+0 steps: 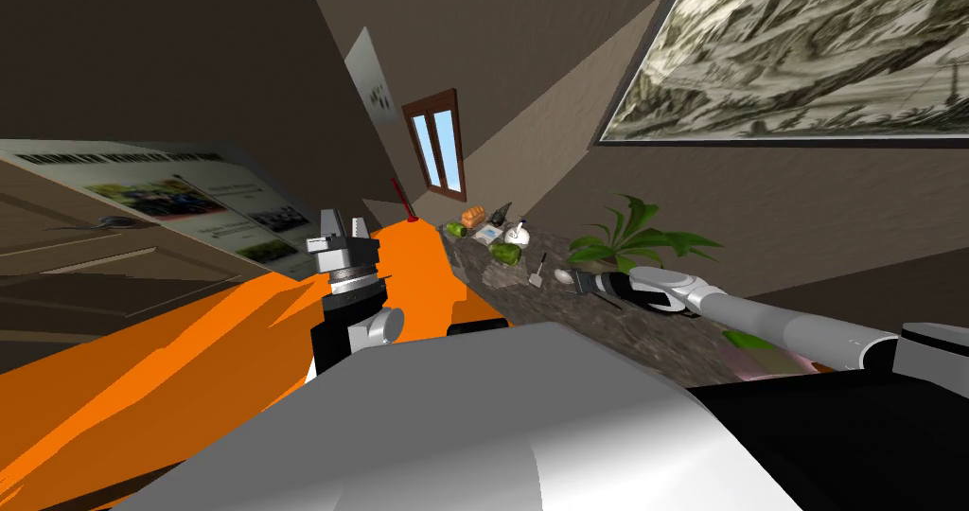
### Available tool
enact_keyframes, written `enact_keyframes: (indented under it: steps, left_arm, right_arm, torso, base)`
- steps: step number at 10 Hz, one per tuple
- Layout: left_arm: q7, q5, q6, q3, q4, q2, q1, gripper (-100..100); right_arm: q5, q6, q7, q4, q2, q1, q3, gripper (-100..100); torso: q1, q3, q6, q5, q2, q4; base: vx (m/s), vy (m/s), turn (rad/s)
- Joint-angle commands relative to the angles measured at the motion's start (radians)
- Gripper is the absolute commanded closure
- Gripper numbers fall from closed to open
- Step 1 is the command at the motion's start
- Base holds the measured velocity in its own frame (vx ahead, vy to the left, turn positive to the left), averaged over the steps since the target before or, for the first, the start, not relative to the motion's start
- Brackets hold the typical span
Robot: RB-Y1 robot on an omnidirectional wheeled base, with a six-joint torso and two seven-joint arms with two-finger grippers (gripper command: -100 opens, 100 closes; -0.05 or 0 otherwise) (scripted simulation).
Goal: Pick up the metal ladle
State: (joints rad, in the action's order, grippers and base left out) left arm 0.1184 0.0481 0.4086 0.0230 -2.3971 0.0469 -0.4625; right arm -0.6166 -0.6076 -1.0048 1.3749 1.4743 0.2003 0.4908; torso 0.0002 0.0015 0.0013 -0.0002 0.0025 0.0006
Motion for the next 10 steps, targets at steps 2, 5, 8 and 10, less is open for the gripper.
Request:
enact_keyframes:
  steps: [2, 5, 8, 10]
  left_arm:
    - [0.0, 0.0, 0.0, 0.0, 0.0, 0.0, 0.0, 0]
    - [0.0, 0.0, 0.0, 0.0, 0.0, 0.0, 0.0, 0]
    - [0.0, 0.0, 0.0, 0.0, 0.0, 0.0, 0.0, 0]
    - [0.0, 0.0, 0.0, 0.0, 0.0, 0.0, 0.0, 0]
  right_arm:
    - [0.0, 0.0, 0.0, 0.0, 0.0, 0.0, 0.0, 100]
    - [0.001, 0.0, 0.001, 0.0, 0.0, 0.0, 0.0, 100]
    - [-0.002, -0.002, 0.008, 0.038, 0.028, -0.004, 0.001, 100]
    - [-0.006, -0.003, 0.015, 0.075, 0.052, -0.008, 0.003, 100]
  torso:
    - [0.0, 0.0, 0.0, 0.0, -0.001, 0.0]
    - [0.0, -0.001, -0.001, 0.0, -0.001, 0.0]
    - [-0.001, -0.001, 0.001, 0.001, -0.001, 0.0]
    - [-0.001, -0.002, 0.0, 0.001, -0.003, -0.001]
  base:
    - [-0.002, 0.001, -0.006]
    - [0.0, 0.0, 0.0]
    - [0.018, -0.007, -0.136]
    - [0.036, -0.021, -0.148]
